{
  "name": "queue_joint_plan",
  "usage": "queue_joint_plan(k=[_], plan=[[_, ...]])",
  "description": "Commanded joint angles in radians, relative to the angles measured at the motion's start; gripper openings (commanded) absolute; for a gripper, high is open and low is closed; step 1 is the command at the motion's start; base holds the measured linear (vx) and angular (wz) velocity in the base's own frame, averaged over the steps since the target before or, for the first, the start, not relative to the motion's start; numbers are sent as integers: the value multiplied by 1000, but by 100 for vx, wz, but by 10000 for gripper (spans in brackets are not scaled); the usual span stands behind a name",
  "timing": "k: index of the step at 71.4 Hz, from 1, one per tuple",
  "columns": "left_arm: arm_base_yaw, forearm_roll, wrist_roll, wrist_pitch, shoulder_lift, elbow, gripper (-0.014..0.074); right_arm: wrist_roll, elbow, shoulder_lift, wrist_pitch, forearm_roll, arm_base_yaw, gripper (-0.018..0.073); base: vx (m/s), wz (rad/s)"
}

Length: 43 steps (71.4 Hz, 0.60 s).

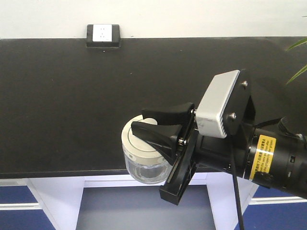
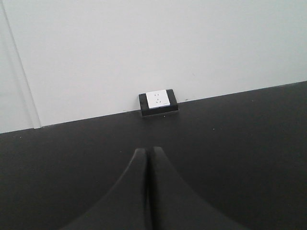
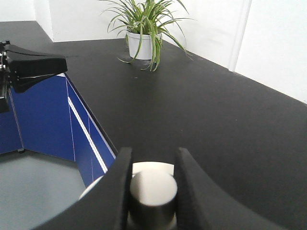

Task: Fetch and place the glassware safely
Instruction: 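Carry the jar over the black countertop with the right gripper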

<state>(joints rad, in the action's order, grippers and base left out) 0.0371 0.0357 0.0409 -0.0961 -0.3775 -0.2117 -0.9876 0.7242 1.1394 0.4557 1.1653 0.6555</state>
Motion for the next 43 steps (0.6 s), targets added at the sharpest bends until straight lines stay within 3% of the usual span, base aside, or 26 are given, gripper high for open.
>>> queue_joint_plan(k=[1,43], plan=[[1,-4,-8,-71,-4,-30,-7,7,33,-26,58,-36,0,0,13,6],[1,-4,-8,-71,-4,-30,-7,7,33,-26,58,-36,0,0,12,5]])
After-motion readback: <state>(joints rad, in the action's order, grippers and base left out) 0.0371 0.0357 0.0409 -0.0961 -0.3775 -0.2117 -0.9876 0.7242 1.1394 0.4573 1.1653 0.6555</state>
